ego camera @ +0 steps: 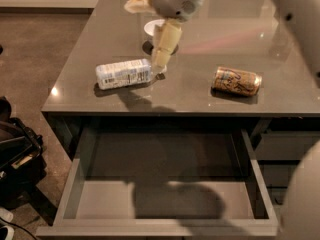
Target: Place blue plastic bottle into top drawer
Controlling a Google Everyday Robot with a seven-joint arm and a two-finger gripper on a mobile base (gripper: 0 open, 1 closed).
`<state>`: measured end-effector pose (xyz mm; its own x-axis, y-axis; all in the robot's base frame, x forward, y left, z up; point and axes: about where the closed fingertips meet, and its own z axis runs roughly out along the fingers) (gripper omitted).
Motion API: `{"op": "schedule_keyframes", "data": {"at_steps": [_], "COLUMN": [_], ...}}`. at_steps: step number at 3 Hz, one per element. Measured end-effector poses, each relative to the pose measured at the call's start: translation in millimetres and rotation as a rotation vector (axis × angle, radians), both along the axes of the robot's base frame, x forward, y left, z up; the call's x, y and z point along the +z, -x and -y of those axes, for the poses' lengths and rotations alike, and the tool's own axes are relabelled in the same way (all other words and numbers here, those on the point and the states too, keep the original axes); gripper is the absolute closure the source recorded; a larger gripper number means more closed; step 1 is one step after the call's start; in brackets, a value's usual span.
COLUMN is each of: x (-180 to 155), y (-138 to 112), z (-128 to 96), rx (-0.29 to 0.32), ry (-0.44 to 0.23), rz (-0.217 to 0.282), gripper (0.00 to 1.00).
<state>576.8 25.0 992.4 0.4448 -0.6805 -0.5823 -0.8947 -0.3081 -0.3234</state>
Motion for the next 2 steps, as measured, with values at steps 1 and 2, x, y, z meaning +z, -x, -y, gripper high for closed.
{"op": "schedule_keyframes", "data": {"at_steps": [1, 2], "x": [-3.1, -10.0], "y": [-2.8, -9.3], "z": [-4.3, -3.8], "rx": [0.005, -0.028], "ry": [-0.005, -0.01], "rz": [-0.002, -0.023], "gripper": [0.0, 0.0]}}
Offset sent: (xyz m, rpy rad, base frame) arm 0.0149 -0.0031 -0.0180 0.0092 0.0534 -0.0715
